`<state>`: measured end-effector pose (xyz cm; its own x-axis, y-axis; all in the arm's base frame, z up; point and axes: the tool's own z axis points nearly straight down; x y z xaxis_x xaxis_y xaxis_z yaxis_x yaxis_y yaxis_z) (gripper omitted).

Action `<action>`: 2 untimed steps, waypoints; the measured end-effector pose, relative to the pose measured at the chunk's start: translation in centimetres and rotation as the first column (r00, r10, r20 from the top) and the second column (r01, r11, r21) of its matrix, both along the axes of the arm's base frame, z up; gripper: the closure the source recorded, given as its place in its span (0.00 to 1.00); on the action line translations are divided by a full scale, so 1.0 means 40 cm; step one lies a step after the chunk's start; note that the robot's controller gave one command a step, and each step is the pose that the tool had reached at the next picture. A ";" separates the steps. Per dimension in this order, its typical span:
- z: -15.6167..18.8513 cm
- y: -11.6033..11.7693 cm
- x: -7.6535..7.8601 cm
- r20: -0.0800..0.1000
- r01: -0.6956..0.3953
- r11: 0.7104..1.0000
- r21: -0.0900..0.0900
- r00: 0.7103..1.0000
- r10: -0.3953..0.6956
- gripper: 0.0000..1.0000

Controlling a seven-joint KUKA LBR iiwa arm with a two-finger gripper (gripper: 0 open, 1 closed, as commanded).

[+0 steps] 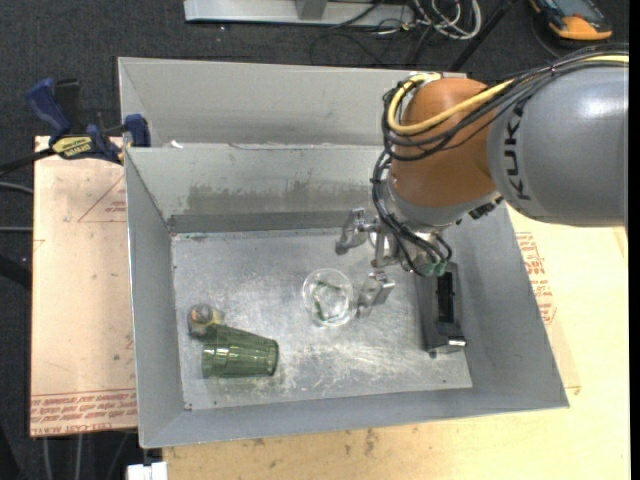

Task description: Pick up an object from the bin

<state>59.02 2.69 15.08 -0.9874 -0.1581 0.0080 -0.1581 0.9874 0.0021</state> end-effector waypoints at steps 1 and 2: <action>-0.010 -0.001 -0.008 0.010 0.127 0.992 0.001 0.992 -0.127 0.00; -0.185 0.072 0.012 0.014 0.312 0.950 0.003 0.950 -0.312 0.00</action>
Offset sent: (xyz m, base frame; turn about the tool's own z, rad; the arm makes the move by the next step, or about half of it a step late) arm 0.0036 0.0314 -0.0808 0.3197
